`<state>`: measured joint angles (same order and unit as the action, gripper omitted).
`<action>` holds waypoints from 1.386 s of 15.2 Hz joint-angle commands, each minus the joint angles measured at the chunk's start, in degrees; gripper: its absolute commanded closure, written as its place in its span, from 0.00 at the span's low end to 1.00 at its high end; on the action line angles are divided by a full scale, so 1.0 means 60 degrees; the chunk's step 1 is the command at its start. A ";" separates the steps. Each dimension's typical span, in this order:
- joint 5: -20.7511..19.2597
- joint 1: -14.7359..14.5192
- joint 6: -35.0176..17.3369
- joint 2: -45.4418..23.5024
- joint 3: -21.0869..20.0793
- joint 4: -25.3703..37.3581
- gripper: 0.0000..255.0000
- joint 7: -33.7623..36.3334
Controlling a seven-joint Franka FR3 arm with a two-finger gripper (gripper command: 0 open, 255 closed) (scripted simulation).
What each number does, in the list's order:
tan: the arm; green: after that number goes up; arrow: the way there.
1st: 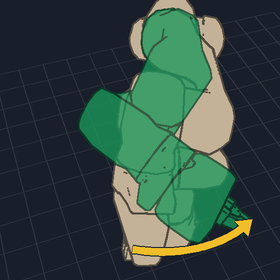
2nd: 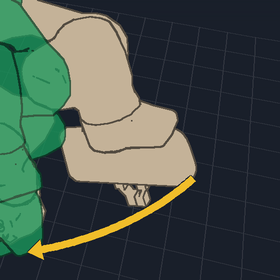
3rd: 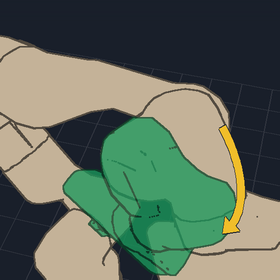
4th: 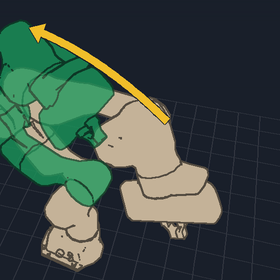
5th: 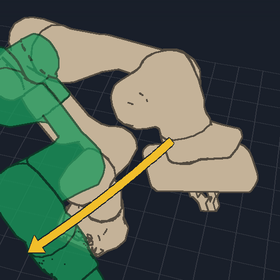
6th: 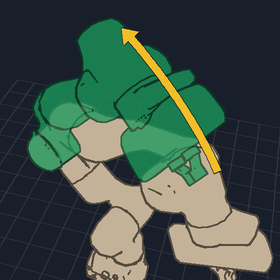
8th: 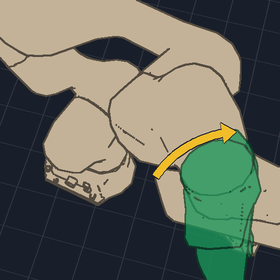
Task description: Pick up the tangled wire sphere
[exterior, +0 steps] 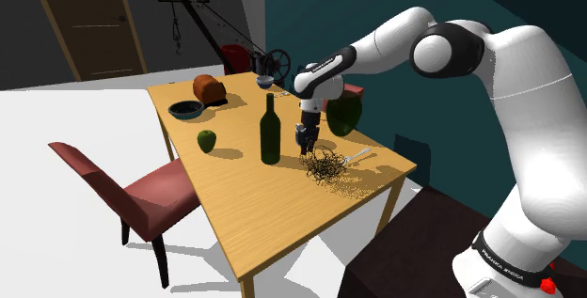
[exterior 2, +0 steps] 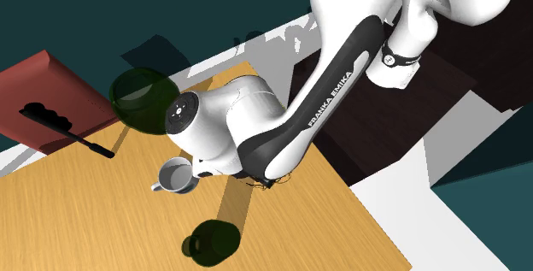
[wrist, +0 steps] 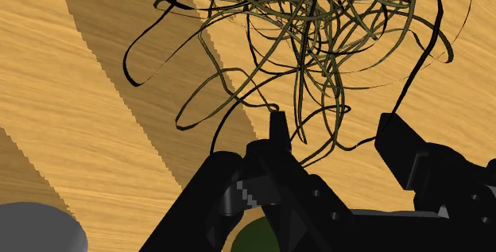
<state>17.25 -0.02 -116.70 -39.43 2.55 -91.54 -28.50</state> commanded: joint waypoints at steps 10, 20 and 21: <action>-0.0023 -0.0005 0.0148 0.0144 0.0013 0.0004 1.00 0.0042; -0.0144 -0.0016 0.1006 0.0879 0.0069 0.0153 1.00 0.0270; -0.0155 -0.0016 0.1097 0.0945 0.0074 0.0180 1.00 0.0293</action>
<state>16.36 0.00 -110.49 -34.46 3.00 -90.32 -26.99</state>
